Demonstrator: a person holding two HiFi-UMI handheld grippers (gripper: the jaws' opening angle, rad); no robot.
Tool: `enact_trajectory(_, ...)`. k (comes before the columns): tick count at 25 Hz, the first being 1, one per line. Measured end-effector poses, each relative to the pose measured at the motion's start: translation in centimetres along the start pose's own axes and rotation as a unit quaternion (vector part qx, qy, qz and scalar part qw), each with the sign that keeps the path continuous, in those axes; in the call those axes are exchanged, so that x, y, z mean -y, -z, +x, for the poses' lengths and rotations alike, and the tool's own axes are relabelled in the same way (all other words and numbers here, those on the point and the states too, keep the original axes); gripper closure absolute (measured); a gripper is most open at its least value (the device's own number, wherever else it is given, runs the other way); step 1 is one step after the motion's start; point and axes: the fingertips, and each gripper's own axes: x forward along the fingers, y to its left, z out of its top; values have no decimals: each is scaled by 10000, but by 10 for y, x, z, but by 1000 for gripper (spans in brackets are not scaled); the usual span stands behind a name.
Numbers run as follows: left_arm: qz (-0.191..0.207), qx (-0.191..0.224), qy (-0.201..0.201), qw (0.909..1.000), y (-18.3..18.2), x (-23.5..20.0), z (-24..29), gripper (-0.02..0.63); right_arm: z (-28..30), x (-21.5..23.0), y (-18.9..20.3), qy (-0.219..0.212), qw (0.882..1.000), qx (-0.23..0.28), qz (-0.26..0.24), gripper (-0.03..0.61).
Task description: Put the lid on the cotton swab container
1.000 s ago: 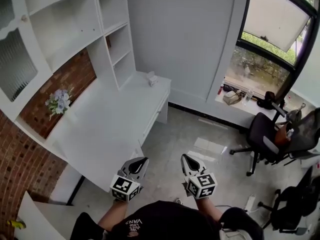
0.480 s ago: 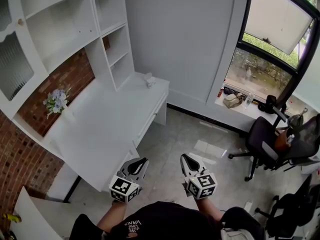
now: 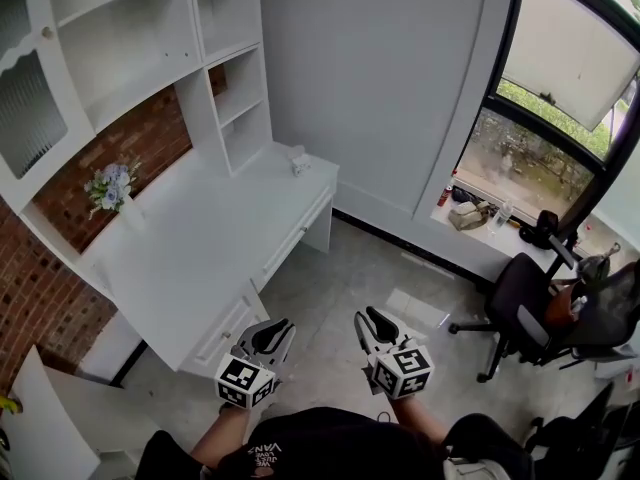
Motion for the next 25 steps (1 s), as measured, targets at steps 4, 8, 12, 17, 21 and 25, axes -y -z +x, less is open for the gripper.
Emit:
enact_trajectory(4, -98, -3, -35, 9999, 4, 7, 11, 552, -3, 14, -3, -7, 10000, 13, -39, 497)
enact_trajectory(8, -128, 18, -64, 9999, 1, 1, 27, 531, 1, 24, -6, 7, 10000, 81, -2, 488)
enact_trajectory(12, -172, 14, -87, 9998, 0, -16, 46, 520, 19, 37, -5, 53, 9999, 88, 112, 479)
enact_trajectory(17, -206, -9, -25, 9998, -3, -50, 79, 514, 56, 55, -15, 103, 9998, 139, 124, 468)
enact_trajectory(21, -151, 10, 64, 9999, -14, -86, 110, 511, 99, 68, -35, 200, 9996, 192, 112, 457)
enact_trajectory(25, -110, -2, 110, 9999, -30, -131, 138, 500, 148, 79, -49, 145, 9997, 211, 48, 448)
